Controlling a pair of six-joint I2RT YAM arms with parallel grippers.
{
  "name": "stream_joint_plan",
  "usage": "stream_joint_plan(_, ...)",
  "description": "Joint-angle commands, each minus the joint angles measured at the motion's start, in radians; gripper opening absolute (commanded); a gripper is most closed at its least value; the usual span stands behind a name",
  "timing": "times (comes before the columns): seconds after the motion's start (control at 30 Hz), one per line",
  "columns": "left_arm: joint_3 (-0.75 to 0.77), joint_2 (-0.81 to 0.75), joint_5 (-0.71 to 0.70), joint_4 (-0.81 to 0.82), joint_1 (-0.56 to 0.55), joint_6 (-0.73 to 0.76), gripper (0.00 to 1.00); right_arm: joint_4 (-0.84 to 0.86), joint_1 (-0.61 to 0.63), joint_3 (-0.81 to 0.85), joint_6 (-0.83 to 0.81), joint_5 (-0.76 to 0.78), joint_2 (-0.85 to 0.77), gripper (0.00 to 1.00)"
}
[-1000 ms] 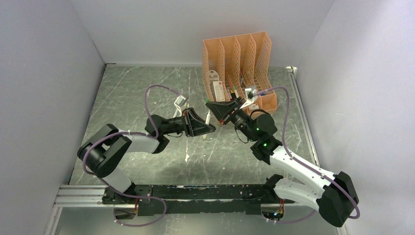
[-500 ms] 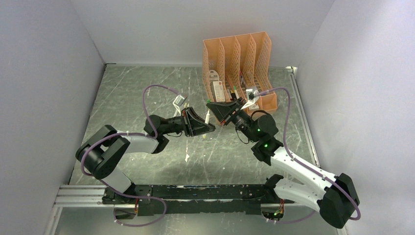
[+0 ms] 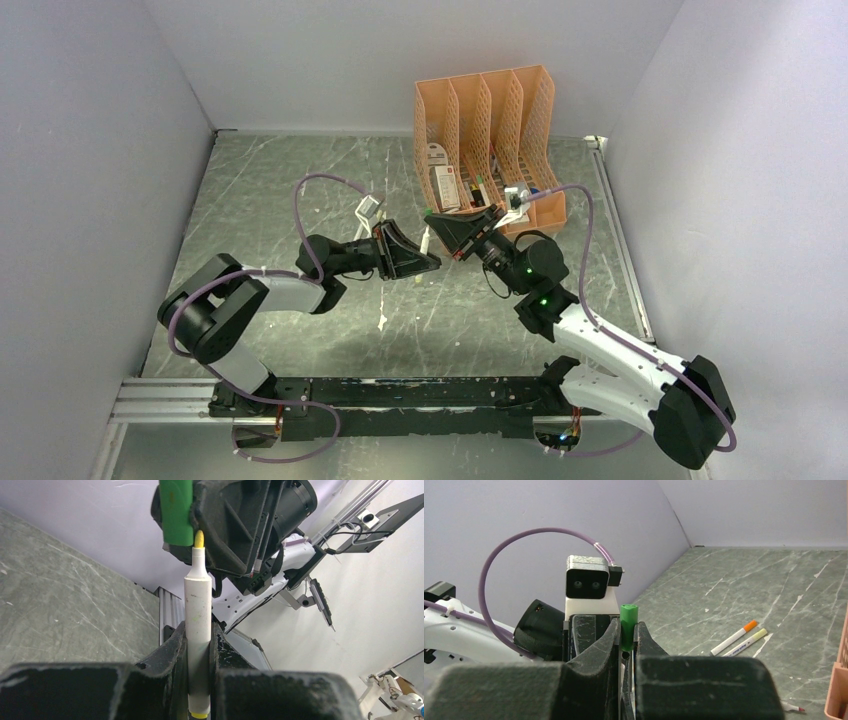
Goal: Insert the pens into the pen caps
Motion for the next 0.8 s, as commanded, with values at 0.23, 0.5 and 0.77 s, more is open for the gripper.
stream_joint_plan(0.23, 0.042, 0.044, 0.006, 0.286, -0.005, 0.009, 0.07, -0.01, -0.004, 0.038, -0.033, 0.032, -0.033, 0.0)
stream_joint_plan(0.5, 0.038, 0.049, 0.011, 0.286, -0.006, 0.008, 0.07, -0.009, -0.023, 0.05, -0.031, 0.031, -0.034, 0.0)
stream_joint_plan(0.77, 0.042, 0.05, 0.002, 0.286, -0.007, 0.011, 0.07, -0.007, -0.027, 0.034, -0.02, 0.0, -0.026, 0.0)
